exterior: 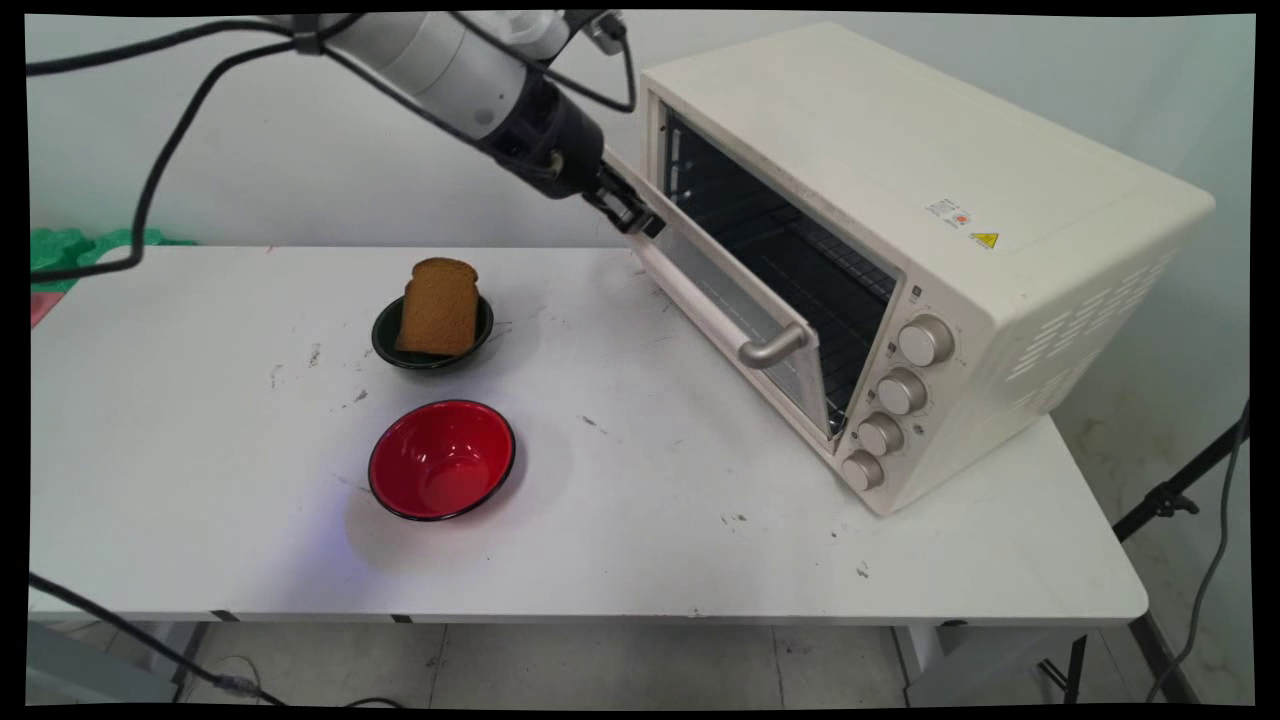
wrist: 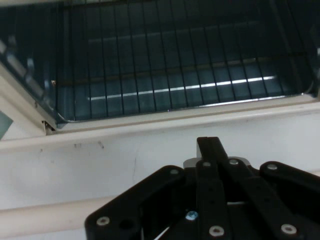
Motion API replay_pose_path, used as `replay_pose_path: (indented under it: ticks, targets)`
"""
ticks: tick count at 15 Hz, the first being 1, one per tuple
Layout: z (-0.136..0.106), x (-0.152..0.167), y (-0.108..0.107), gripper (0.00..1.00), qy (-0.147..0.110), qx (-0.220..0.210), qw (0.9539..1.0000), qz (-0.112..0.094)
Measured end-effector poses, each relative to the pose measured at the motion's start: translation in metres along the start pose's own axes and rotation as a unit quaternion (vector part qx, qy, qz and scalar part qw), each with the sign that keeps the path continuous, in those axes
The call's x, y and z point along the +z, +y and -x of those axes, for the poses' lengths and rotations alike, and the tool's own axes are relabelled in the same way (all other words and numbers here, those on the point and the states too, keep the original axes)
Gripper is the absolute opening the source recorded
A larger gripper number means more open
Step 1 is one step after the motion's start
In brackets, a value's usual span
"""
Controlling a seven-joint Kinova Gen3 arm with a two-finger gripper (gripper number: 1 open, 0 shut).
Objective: Open the oven
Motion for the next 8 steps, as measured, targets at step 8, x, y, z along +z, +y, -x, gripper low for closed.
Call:
replay_pose_path:
  ticks: [8]
  targets:
    - [0.052, -0.007, -0.01, 0.0, 0.013, 0.023, 0.9996, 0.006]
